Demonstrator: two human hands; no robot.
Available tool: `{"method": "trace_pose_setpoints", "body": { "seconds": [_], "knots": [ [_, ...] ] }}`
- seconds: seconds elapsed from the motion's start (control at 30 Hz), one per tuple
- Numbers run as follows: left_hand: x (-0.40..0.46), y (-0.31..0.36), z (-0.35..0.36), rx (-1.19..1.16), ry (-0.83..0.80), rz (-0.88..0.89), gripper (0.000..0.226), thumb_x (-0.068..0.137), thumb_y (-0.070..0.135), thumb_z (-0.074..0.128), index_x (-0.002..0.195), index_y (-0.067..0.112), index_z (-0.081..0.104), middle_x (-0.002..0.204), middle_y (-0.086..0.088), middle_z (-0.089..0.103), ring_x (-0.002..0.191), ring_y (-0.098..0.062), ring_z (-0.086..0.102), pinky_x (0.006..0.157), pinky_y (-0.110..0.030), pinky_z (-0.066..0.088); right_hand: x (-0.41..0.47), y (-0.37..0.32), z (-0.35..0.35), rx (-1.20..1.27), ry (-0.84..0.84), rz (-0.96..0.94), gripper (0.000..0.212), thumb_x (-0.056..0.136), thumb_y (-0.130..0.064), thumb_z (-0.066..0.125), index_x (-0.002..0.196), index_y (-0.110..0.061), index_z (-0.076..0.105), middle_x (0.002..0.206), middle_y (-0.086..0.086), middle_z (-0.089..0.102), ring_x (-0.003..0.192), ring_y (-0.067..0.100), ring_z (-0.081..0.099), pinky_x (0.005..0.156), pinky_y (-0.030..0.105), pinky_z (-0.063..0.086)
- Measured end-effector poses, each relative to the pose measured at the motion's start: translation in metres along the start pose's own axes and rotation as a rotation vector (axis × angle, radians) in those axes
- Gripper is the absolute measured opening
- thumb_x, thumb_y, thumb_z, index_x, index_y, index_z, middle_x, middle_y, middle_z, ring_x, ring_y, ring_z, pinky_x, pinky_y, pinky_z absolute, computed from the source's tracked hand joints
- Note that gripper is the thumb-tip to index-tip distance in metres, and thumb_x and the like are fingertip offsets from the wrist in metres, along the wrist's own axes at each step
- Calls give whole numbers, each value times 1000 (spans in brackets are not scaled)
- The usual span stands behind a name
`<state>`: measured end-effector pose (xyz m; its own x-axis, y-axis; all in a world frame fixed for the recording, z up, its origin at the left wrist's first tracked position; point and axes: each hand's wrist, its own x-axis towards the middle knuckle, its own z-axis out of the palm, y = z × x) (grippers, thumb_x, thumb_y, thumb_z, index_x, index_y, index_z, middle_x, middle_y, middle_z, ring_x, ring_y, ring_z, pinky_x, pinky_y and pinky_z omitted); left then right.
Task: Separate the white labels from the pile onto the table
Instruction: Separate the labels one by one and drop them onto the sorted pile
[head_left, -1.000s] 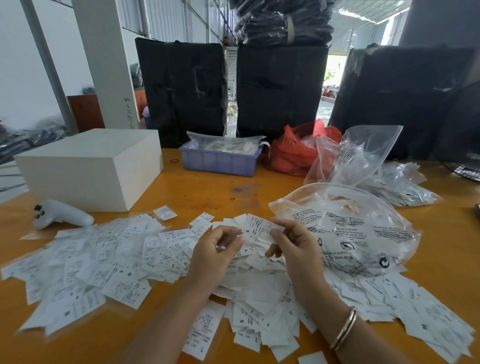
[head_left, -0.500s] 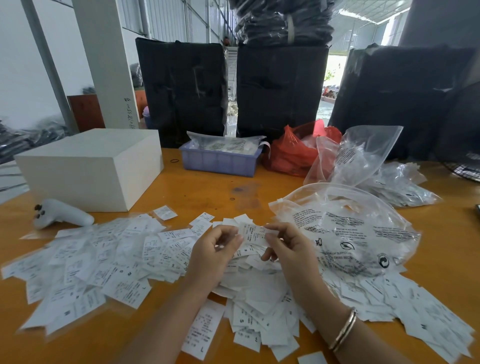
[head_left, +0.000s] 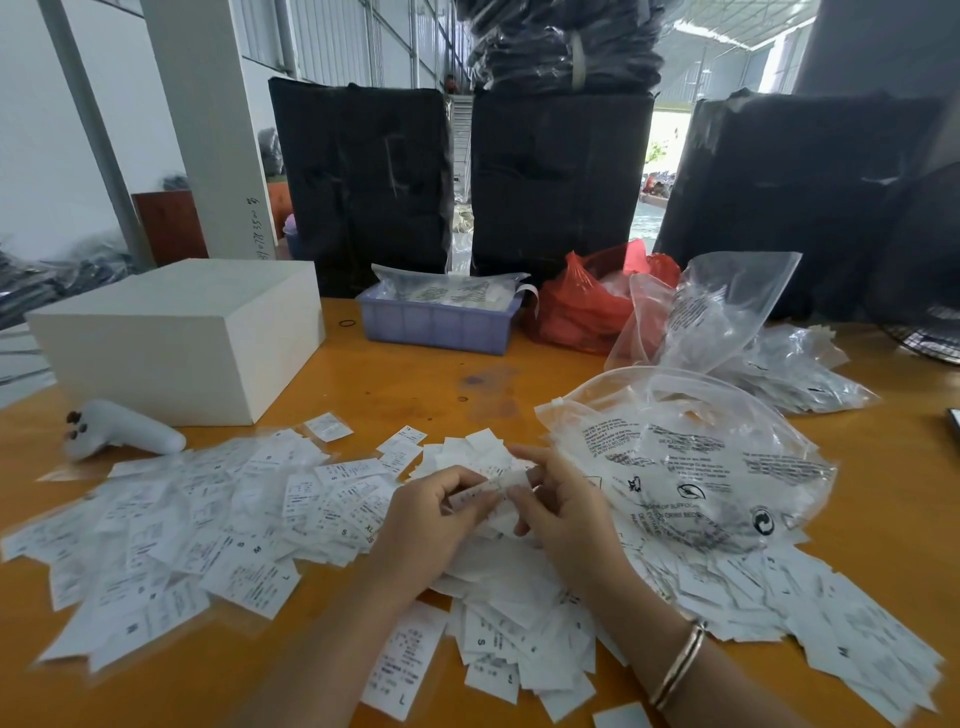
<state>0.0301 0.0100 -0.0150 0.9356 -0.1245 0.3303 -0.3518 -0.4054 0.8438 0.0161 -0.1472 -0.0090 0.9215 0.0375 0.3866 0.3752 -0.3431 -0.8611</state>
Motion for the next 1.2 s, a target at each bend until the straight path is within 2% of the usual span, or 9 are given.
{"method": "trace_pose_setpoints", "body": {
  "seconds": [0.2, 0.37, 0.57, 0.7, 0.77, 0.83, 0.93, 1.07, 1.2],
  "knots": [
    [2, 0, -3, -39, 77, 11, 3, 84, 30, 69, 82, 32, 69, 76, 16, 69, 76, 1, 62, 64, -8, 45, 2, 2, -4, 115, 80, 90, 16, 88, -9, 63, 84, -24, 62, 61, -10, 66, 53, 5, 61, 47, 17, 45],
    [-1, 2, -1, -17, 31, 19, 6, 86, 32, 67, 81, 30, 69, 73, 9, 69, 70, -8, 63, 62, -23, 49, 2, 0, 1, -24, -33, 40, 26, 87, -10, 64, 78, -34, 64, 60, -15, 63, 58, 6, 62, 54, 15, 44],
    [1, 2, -7, 55, 180, 22, 8, 88, 28, 64, 81, 29, 68, 76, 21, 67, 78, 7, 60, 63, -5, 43, -1, -3, 1, -134, -8, -77, 30, 89, -8, 60, 93, -37, 63, 82, -23, 63, 70, -4, 55, 62, 9, 41],
    [6, -3, -18, 281, 382, -29, 14, 87, 30, 66, 100, 24, 67, 75, 18, 62, 64, 0, 58, 52, -14, 48, 10, -13, -15, -115, 201, -168, 35, 90, -3, 57, 94, -37, 61, 84, -17, 63, 69, -4, 54, 60, 10, 43],
    [8, -7, -24, 420, 467, -29, 19, 87, 31, 66, 104, 21, 67, 78, 6, 68, 64, -10, 59, 64, -32, 53, 20, -17, -33, -116, 369, -191, 29, 89, 1, 57, 93, -27, 66, 85, -13, 65, 68, -3, 54, 62, 9, 42],
    [9, -12, -27, 554, 502, -83, 23, 87, 33, 65, 109, 24, 65, 84, 3, 70, 71, -13, 57, 80, -32, 39, 33, -17, -54, -182, 501, -195, 23, 88, 4, 55, 93, -15, 69, 87, -5, 67, 71, -1, 55, 66, 8, 42],
    [9, -17, -29, 717, 474, -199, 35, 86, 36, 66, 119, 29, 59, 99, 3, 69, 95, -17, 56, 84, -36, 30, 50, -8, -82, -350, 580, -95, 27, 90, 3, 50, 99, -13, 69, 98, 0, 66, 82, 8, 57, 73, 8, 42],
    [10, -17, -27, 848, 432, -230, 44, 83, 33, 68, 125, 30, 55, 123, 3, 60, 119, -22, 46, 95, -44, 31, 63, 25, -112, -547, 470, 257, 35, 90, -4, 44, 121, -12, 60, 117, 8, 62, 87, 22, 63, 72, 35, 53],
    [10, -18, -23, 852, 410, -175, 38, 84, 29, 66, 122, 26, 59, 122, -1, 59, 117, -24, 45, 93, -43, 29, 60, 49, -117, -1062, 67, 479, 25, 91, -23, 49, 109, -10, 61, 111, 12, 63, 101, 30, 57, 85, 36, 46]
  ]
}}
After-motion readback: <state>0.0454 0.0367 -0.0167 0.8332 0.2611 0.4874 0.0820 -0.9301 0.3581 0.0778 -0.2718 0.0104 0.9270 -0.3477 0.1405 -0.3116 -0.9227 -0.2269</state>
